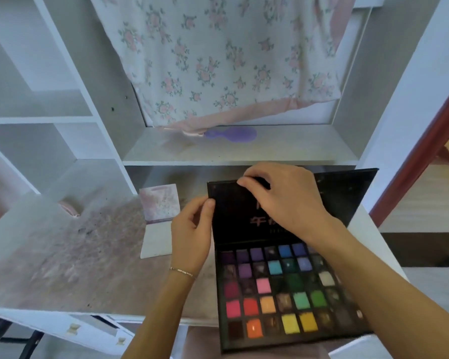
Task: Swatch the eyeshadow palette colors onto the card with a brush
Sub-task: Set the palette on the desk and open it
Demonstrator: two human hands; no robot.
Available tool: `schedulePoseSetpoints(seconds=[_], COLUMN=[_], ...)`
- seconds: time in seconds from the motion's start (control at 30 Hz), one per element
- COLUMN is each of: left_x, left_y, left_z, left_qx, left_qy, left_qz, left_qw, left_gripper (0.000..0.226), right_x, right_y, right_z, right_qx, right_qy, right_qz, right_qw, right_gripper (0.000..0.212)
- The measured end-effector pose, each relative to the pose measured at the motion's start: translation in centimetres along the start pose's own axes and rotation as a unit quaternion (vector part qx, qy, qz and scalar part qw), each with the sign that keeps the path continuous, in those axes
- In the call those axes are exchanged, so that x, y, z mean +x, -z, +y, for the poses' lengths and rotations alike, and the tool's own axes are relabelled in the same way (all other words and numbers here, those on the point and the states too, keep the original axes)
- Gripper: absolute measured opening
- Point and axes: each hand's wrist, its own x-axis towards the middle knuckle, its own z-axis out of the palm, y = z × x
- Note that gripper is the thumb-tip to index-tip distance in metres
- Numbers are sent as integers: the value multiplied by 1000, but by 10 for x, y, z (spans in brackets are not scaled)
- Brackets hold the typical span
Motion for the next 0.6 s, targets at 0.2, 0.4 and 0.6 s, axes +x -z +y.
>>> schedulePoseSetpoints(seconds=[0.2,0.4,0.6], left_x=[-7,6,-18], left_y=[1,-4,2], left_z=[-13,-30,-41], left_qx=[27,128,359], left_qy=[53,132,-77], left_qz=[34,-26,-328], left_qw=[998,983,870], left_gripper=[18,34,58], right_x=[4,-31,-82], right_y=[-18,-44,-51], right_z=[3,19,58], right_qx=[-1,-63,-164], right_qy=[22,3,-153], right_qz=[-39,-172,-419], right_qw=[999,983,880], right_gripper=[23,49,68])
